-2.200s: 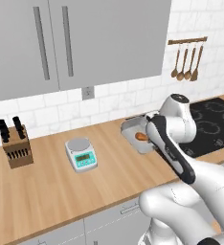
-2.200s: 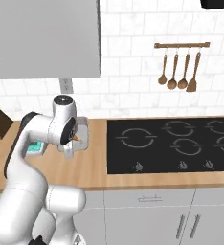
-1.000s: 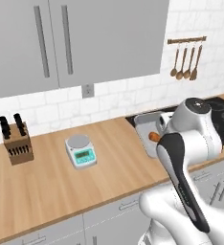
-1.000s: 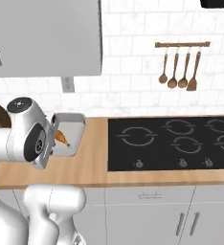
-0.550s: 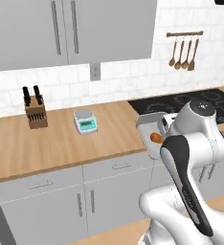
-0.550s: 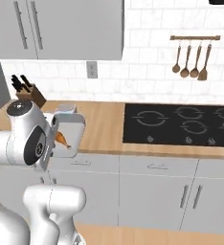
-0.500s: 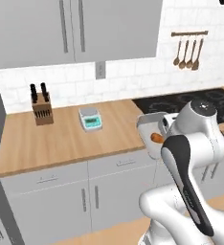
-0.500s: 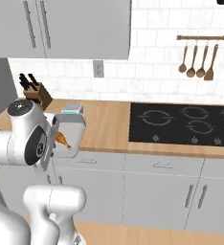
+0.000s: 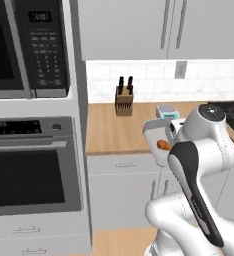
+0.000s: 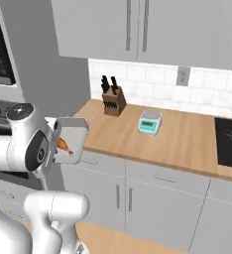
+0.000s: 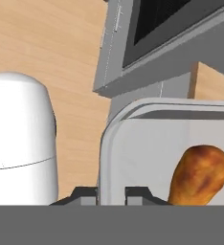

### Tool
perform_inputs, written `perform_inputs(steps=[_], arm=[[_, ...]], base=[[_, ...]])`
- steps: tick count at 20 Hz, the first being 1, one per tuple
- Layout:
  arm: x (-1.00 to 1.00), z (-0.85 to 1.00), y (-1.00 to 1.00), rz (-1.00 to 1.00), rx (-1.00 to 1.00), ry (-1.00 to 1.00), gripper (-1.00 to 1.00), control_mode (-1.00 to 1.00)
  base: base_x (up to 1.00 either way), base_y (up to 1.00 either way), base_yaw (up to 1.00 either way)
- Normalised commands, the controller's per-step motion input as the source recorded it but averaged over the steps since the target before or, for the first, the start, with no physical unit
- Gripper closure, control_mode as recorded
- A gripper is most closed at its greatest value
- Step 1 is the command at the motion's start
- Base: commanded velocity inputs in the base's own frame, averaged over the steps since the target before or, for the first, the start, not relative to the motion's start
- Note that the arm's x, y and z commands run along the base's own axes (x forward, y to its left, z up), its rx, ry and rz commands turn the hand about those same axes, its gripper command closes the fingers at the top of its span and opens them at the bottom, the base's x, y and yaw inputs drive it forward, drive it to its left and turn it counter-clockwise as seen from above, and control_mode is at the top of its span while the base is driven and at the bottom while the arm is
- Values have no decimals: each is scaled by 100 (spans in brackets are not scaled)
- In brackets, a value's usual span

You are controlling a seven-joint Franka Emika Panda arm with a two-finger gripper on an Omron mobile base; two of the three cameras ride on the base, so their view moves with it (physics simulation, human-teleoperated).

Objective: Take the meat container that has the chicken drumstick and place it on the second highest rack of the freezer. Then take the vegetable container that has the carrot and broccoli and place it on the highest rack of the freezer.

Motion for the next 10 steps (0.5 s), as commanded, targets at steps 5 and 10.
perform_inputs(steps=[5,10], arm=[[0,0,0,0,0,0,100,100],[0,0,0,0,0,0,100,100]], base=[[-54,63,31],[-92,35,21]])
